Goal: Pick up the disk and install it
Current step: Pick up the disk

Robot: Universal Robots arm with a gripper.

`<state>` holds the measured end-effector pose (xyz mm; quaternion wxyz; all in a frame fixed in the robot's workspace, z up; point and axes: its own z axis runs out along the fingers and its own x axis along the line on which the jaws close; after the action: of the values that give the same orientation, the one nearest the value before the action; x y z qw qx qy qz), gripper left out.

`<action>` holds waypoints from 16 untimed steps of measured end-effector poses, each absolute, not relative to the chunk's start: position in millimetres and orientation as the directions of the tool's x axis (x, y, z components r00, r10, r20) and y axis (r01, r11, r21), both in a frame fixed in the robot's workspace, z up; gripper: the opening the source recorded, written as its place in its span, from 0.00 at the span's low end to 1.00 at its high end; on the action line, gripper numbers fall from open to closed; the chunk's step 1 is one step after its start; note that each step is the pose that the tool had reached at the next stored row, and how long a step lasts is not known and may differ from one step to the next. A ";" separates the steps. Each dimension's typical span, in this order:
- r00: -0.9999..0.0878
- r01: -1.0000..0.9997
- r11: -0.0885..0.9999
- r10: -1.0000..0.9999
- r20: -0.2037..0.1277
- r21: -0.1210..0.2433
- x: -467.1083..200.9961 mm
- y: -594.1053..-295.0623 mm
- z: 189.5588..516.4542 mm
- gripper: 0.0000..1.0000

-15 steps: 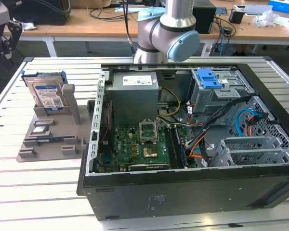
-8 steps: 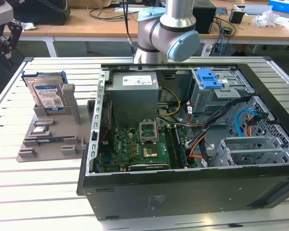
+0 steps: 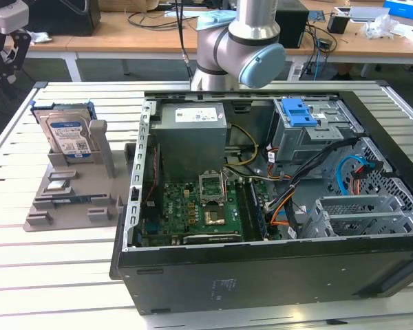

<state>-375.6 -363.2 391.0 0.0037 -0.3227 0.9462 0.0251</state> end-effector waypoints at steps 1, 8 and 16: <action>-0.783 -0.622 0.782 -0.621 -0.023 0.045 -375.6 -363.3 391.0 0.11; -0.715 -0.699 0.713 -0.699 -0.023 0.045 -375.6 -363.3 391.0 0.11; -0.647 -0.763 0.645 -0.762 -0.023 0.045 -375.6 -363.2 391.0 0.11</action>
<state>-375.6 -363.2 391.0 0.0011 -0.4203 0.9070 0.0253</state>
